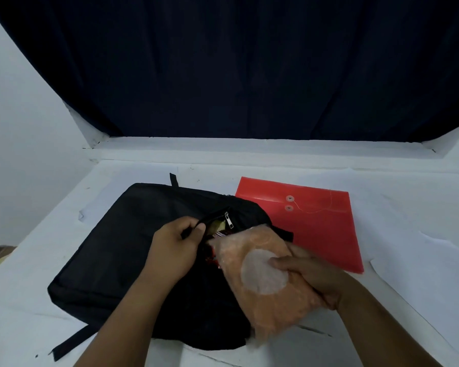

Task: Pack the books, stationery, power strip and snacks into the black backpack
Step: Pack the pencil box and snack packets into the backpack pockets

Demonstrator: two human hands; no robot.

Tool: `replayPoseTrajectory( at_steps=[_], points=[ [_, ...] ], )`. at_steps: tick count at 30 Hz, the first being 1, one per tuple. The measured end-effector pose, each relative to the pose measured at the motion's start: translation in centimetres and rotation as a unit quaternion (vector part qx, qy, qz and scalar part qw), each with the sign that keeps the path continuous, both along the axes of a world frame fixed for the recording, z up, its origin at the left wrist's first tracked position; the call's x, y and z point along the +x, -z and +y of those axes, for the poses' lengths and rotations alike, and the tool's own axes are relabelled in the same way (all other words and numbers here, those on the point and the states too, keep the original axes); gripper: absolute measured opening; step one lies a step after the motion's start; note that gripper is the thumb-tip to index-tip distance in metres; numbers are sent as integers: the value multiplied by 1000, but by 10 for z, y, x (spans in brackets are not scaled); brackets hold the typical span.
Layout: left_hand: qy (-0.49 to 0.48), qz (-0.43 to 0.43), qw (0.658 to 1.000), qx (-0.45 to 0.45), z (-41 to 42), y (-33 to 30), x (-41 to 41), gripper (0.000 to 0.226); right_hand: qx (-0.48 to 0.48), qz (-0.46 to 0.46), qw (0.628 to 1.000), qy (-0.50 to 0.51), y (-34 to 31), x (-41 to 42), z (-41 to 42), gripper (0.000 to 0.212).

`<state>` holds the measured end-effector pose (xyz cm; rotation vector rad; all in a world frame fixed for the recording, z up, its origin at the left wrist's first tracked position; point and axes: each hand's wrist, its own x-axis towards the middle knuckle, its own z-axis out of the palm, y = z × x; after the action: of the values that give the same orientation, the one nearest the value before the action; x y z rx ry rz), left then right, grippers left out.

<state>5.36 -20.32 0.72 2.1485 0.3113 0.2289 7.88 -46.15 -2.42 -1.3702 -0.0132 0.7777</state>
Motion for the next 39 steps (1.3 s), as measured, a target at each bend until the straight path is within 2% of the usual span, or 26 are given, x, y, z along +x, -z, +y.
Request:
replayPoseTrajectory(
  at_steps=[4,12,15,20,23,25,29,35,39],
  points=[
    [18,9,999,35,2,-9,-1,31,-26,7,995,-99,3,13,14,34],
    [55,-17,991,120,4,-30,-12,35,-33,-37,993,-107,-16,47,60,25],
    [52,-28,990,124,6,-34,-11,37,-23,-65,991,-110,-18,49,79,28],
    [63,-23,992,102,3,-37,-13,26,-14,-76,979,-187,-15,48,100,35],
    [50,-32,992,109,6,-34,-18,24,-1,-92,991,-96,-6,54,102,34],
    [45,-30,990,131,8,-31,-20,19,-1,-102,995,-4,0,54,101,24],
    [56,-8,988,143,5,-31,-17,19,3,-115,988,101,8,49,109,12],
    [65,24,990,124,16,-36,-12,32,29,-82,980,178,2,61,115,20],
    [74,48,993,83,18,-31,-10,24,38,-31,967,251,5,56,132,14]
  ],
)
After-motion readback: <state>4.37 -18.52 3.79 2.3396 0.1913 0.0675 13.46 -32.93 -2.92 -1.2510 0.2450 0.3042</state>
